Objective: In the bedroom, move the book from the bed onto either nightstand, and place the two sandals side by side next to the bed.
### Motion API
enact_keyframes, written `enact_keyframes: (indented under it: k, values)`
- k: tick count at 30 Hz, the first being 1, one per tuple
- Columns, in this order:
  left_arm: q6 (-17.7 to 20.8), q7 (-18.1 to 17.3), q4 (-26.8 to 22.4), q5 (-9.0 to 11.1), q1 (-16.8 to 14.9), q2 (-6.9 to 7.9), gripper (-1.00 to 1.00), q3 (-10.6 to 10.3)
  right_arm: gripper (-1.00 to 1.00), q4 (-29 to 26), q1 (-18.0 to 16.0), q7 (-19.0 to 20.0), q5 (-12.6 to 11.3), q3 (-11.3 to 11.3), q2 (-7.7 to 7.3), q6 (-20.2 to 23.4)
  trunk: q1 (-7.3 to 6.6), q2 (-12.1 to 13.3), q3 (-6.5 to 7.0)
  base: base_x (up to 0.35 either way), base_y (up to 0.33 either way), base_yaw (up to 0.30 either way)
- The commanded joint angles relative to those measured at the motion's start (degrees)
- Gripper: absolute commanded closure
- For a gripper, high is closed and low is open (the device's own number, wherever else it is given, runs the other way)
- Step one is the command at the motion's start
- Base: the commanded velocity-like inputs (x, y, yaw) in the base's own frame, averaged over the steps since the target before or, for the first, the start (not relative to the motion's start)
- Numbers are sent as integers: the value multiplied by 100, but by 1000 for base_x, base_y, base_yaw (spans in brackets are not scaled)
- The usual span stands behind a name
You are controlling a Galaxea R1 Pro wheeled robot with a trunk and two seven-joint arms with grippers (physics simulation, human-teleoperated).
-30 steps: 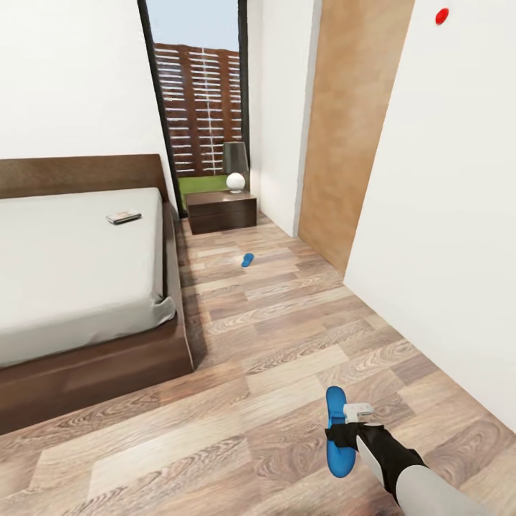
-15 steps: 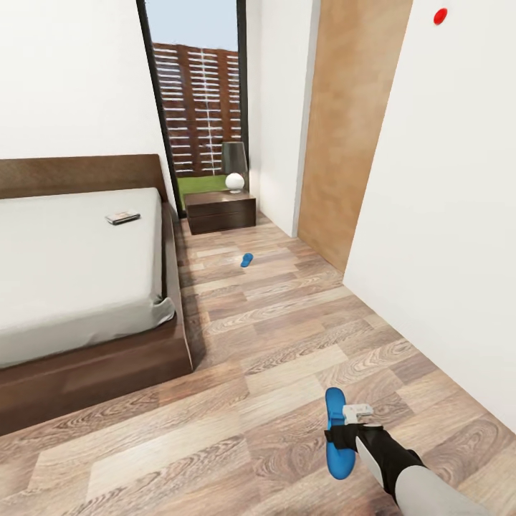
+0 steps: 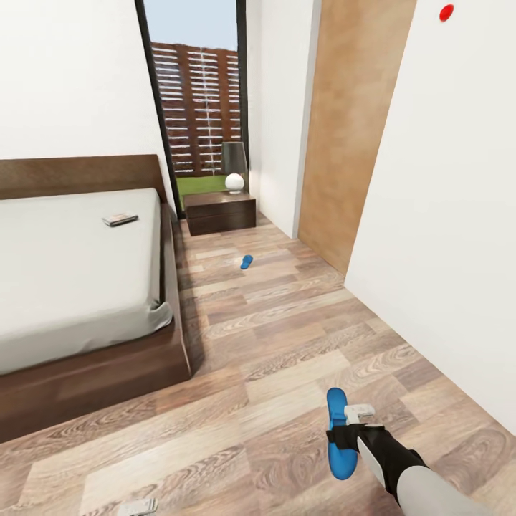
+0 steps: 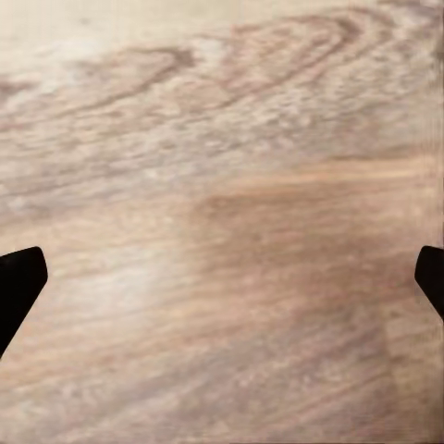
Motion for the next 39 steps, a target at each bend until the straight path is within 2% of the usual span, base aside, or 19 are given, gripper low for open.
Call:
enact_keyframes:
  k: [1,12,20,31,39]
  values:
    - [-7,-36,6,-15,-10,-16,-100,37,100,-13,0,30,44,-13,-1,34,2,-2,-5,292,0,0]
    - [21,-34,-44,-124,-98,-76,-100,36,100,-14,0,30,45,-15,-11,39,2,-2,-5,312,0,-19]
    - [27,-18,-52,-327,-121,-101,-100,46,100,-15,0,30,45,-5,0,44,2,-2,-5,104,-131,-181]
    - [9,26,-48,-318,-124,-181,-100,54,100,-15,0,37,45,2,8,44,2,-2,-5,36,-86,-43]
    - [-11,72,-48,-314,-121,-222,-100,53,100,-15,0,36,52,10,37,44,2,-2,-5,212,-57,-2]
